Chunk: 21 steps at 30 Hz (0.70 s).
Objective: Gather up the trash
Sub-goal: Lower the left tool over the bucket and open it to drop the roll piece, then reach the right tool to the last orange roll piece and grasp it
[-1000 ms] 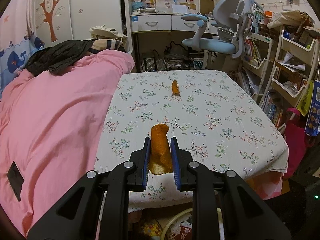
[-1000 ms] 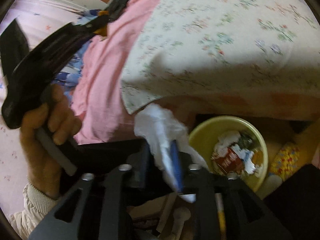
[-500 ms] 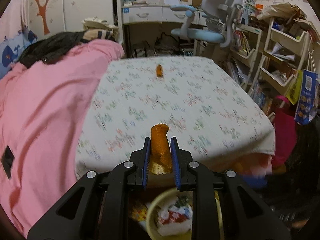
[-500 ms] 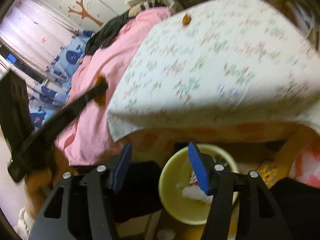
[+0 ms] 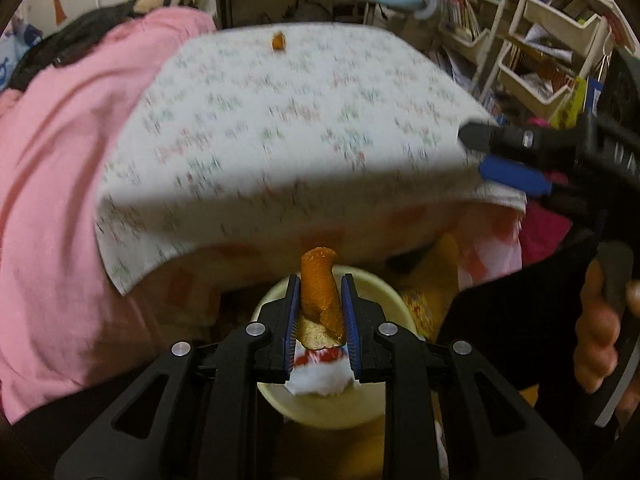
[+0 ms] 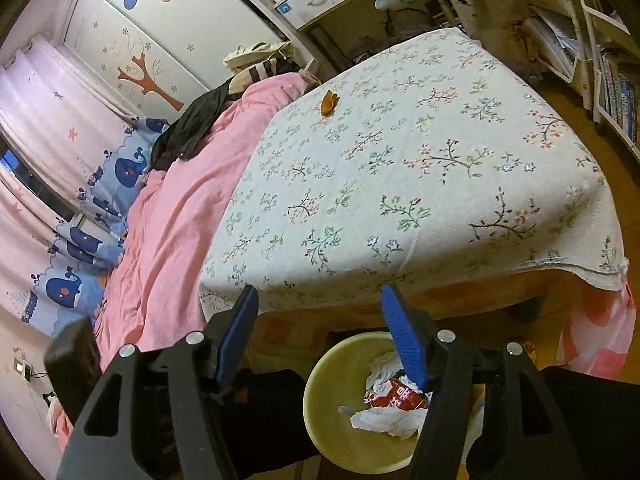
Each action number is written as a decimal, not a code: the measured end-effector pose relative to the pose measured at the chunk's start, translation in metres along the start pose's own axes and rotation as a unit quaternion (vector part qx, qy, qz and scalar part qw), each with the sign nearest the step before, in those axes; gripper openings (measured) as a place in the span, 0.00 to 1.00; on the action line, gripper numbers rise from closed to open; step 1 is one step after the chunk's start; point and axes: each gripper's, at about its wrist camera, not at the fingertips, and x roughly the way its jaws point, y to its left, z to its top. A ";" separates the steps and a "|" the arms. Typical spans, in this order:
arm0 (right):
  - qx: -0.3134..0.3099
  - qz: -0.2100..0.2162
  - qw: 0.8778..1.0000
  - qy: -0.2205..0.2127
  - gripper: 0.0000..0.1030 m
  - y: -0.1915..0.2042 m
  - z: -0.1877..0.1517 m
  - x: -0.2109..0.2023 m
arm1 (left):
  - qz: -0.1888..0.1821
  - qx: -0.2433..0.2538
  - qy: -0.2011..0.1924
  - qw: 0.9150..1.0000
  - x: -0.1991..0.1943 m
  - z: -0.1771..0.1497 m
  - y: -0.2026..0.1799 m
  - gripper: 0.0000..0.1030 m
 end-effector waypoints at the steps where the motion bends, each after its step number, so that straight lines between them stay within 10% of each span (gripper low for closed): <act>1: 0.001 0.000 1.000 -0.001 0.61 -0.001 0.000 0.000 | -0.005 -0.003 0.010 1.000 0.003 -0.002 0.000 0.26; 4: 0.003 -0.002 1.000 -0.004 0.63 0.000 0.001 -0.001 | 0.003 -0.006 0.012 1.000 0.003 -0.004 -0.002 0.53; 11: -0.003 -0.010 1.000 -0.013 0.63 -0.001 0.000 -0.004 | 0.012 -0.037 -0.056 0.998 -0.021 0.007 0.008 0.64; 16: -0.040 -0.028 0.999 -0.021 0.63 0.013 0.005 0.001 | 0.069 -0.064 -0.171 0.981 -0.059 0.025 0.019 0.85; 21: -0.074 -0.033 0.997 -0.015 0.63 0.031 0.029 0.021 | 0.117 -0.082 -0.205 0.968 -0.073 0.056 0.041 0.89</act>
